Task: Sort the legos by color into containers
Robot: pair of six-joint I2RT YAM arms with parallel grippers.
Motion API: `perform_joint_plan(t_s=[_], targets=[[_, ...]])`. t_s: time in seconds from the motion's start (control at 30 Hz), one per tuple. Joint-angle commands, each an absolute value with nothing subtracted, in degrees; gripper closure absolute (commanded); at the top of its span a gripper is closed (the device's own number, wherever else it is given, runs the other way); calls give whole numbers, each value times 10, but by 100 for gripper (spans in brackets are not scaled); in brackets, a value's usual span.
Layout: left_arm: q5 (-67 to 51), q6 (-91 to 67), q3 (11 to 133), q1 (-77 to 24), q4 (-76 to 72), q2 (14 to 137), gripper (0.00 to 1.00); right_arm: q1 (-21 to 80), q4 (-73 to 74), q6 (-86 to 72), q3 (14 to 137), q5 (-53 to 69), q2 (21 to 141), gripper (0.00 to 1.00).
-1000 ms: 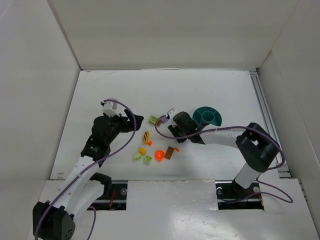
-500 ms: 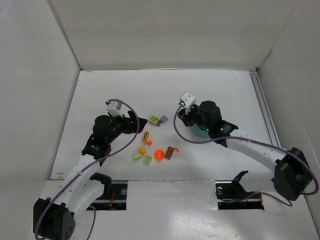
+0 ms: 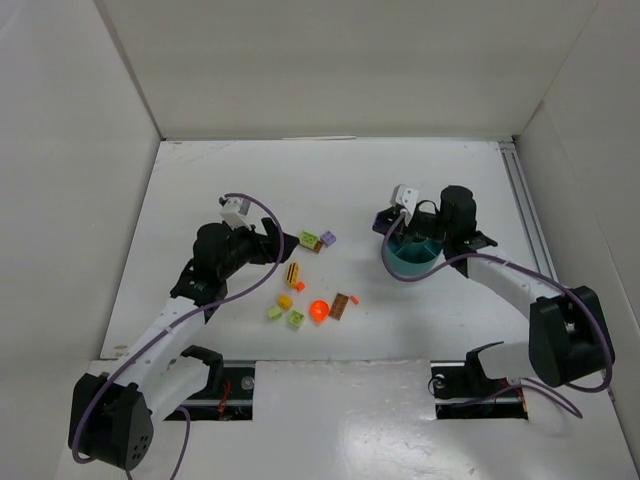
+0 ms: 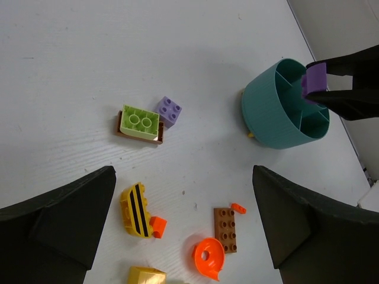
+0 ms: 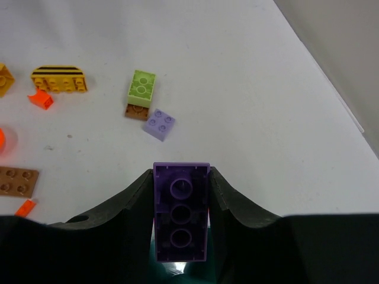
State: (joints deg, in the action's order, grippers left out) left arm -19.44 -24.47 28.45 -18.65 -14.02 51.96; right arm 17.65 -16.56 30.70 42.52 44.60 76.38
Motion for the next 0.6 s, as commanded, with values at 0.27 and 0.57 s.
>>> perform_joint_plan(t_s=[0.27,0.57], targets=[[-195,-224,343,-188,-162,546,0,113,-205,346,428,601,813,64],[-195,-219,355,-188,-156,574,0,102,-205,346,423,606,820,50]])
